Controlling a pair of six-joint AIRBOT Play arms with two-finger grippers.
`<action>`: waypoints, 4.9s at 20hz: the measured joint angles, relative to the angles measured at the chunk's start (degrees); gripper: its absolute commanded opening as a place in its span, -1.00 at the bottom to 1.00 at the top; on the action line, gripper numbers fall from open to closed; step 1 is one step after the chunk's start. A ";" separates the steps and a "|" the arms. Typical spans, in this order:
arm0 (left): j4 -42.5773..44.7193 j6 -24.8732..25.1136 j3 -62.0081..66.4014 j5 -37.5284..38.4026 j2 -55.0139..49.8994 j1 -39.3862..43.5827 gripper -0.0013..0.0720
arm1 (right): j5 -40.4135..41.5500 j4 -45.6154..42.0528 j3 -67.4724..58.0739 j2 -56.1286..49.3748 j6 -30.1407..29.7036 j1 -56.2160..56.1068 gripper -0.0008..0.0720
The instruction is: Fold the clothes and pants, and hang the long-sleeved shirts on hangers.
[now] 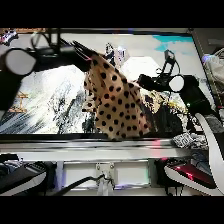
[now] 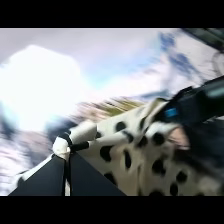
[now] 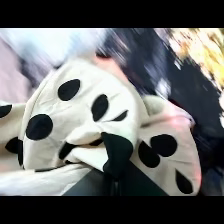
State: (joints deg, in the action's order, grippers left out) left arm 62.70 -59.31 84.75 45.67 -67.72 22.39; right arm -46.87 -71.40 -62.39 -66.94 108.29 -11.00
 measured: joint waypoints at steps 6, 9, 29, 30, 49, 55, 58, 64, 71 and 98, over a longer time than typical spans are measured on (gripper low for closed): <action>7.41 -2.97 0.28 -2.25 6.19 0.48 -0.94 | 9.77 5.66 -0.04 9.46 1.29 0.55 -0.91; 5.70 -3.52 0.37 -7.32 8.11 0.72 -0.94 | 15.28 7.61 -2.01 13.73 1.42 0.57 -0.91; -9.90 -7.41 -40.35 6.29 13.88 9.53 -0.95 | -20.79 -6.32 20.68 30.38 5.38 -6.14 0.39; -9.99 -7.41 -40.89 5.84 14.16 9.77 -0.94 | -20.68 -5.99 19.08 31.41 3.98 -6.27 0.39; -10.54 -7.39 -42.34 4.66 15.67 10.32 -0.94 | -14.40 -18.12 9.22 -1.66 -14.75 -14.99 0.39; -10.54 -7.39 -42.34 4.63 15.82 10.32 -0.94 | -11.54 -24.48 9.22 -5.79 -11.67 -16.98 0.32; -10.54 -7.39 -42.34 4.63 16.04 10.32 -0.94 | -10.43 -25.33 9.20 -7.50 -10.73 -17.20 -0.19; -10.54 -7.39 -42.34 4.48 16.13 10.32 -0.94 | -9.31 -25.38 9.22 -8.98 -8.70 -17.29 -0.92; -10.51 -7.19 -42.34 -0.70 16.33 9.62 -0.94 | -8.31 -19.61 5.97 -1.79 -10.03 -17.20 -0.93; -10.16 -5.42 -31.76 -35.47 29.42 0.85 -0.94 | -20.24 -12.70 -49.22 -2.54 -13.16 -17.20 -0.93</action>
State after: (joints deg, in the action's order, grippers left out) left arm 52.53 -64.73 52.99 10.20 -38.30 23.24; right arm -67.11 -84.09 -111.61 -69.47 95.13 -28.21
